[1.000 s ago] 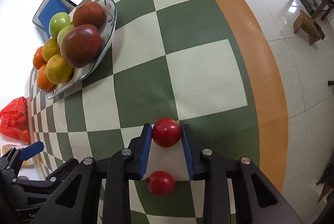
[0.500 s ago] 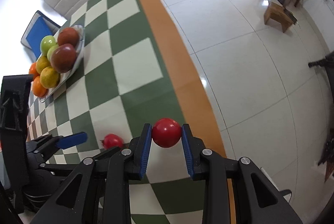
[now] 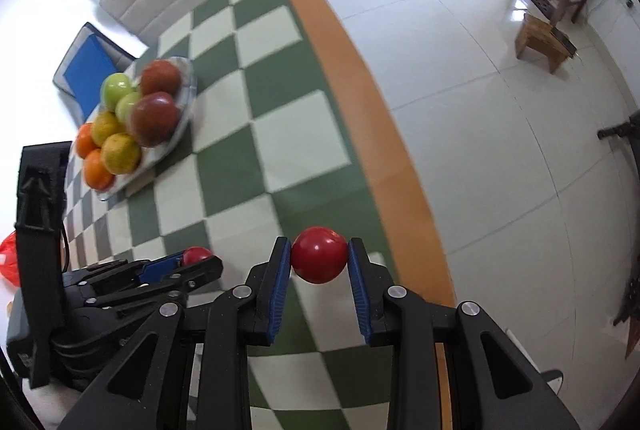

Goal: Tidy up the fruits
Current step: 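Grasp a cherry tomato with the left tool while the right tool grasps the other, then drop both cherry tomatoes onto the plate between the fruits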

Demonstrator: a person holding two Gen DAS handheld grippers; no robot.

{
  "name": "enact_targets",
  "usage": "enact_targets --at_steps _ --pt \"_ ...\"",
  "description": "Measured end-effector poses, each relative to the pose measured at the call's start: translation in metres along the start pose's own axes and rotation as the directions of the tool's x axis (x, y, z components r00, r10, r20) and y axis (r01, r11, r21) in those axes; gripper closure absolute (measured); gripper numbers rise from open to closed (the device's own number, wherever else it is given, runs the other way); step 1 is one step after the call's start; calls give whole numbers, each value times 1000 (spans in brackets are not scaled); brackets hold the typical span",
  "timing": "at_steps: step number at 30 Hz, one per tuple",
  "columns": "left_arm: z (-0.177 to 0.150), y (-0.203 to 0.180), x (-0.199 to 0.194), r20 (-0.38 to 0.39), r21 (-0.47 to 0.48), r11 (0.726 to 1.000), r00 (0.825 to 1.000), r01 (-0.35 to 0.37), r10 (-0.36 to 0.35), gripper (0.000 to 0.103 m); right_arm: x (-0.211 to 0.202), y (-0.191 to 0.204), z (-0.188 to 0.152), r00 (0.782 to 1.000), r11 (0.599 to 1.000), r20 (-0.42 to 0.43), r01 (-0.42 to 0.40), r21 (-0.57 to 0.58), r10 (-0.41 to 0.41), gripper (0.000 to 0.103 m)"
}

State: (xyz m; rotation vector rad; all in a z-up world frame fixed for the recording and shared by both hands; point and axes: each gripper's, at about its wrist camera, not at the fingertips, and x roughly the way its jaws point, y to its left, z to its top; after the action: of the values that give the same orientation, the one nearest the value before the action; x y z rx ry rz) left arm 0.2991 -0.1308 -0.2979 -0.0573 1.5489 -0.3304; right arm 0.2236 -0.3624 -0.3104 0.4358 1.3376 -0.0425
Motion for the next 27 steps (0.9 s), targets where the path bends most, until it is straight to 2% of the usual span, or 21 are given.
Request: enact_targets --at_steps 4,9,11,17,25,27 --pt "14 62 -43 83 -150 989 997 15 -2 76 5 49 10 997 995 -1 -78 -69 78 71" --pt "41 107 -42 113 -283 959 993 22 10 76 39 126 32 982 969 -35 -187 -160 184 71" --pt "50 121 -37 108 -317 948 994 24 11 76 53 153 40 978 960 -45 -206 -189 202 71" --pt "73 148 -25 70 -364 931 998 27 -2 76 96 211 58 984 944 -84 -177 -277 160 71" --pt "72 159 -27 49 -397 916 998 50 -34 73 119 232 71 988 944 -108 -141 -299 114 70" --pt "71 160 -32 53 -390 920 998 38 -19 64 119 232 71 990 948 -99 -124 -292 99 57"
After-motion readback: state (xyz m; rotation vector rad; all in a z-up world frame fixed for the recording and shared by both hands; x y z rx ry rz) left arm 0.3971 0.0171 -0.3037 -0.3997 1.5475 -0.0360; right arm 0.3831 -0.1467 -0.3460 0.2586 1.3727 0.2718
